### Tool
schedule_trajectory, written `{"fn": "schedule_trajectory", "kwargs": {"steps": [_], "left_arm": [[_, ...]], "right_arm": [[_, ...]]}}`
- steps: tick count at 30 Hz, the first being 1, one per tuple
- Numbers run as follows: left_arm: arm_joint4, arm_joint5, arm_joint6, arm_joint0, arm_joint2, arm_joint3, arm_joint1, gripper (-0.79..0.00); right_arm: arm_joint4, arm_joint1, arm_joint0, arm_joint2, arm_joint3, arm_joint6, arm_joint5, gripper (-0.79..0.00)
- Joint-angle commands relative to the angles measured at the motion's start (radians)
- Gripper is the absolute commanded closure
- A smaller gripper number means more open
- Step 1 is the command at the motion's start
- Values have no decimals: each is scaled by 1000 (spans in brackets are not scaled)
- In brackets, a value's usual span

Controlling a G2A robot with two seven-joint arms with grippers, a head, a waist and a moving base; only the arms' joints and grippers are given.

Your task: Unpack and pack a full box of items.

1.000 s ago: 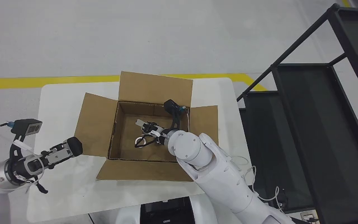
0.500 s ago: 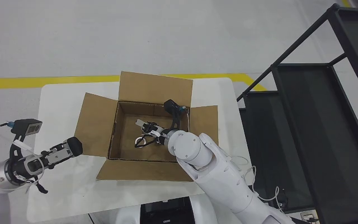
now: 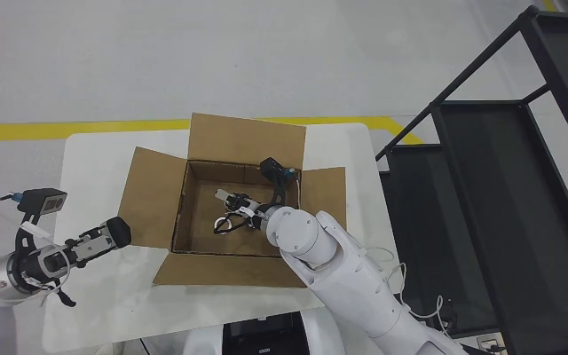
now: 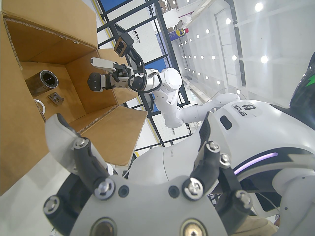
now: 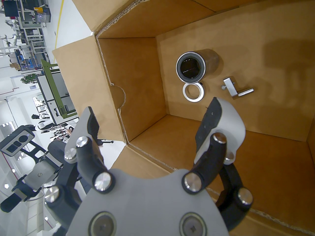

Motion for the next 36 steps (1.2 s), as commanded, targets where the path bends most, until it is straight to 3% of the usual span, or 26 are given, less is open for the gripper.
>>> {"fn": "schedule_trajectory", "kwargs": {"steps": [1, 19, 23, 28, 36], "left_arm": [[0, 0, 0, 0, 0, 0, 0, -785], [0, 0, 0, 0, 0, 0, 0, -785], [0, 0, 0, 0, 0, 0, 0, -785], [0, 0, 0, 0, 0, 0, 0, -785], [0, 0, 0, 0, 0, 0, 0, -785]], "right_arm": [[0, 0, 0, 0, 0, 0, 0, -785], [6, -1, 6, 3, 12, -5, -5, -785], [18, -13, 69, -17, 62, 1, 63, -785], [14, -35, 175, -72, 153, 11, 223, -785], [28, -99, 343, -160, 391, 0, 228, -785]]}}
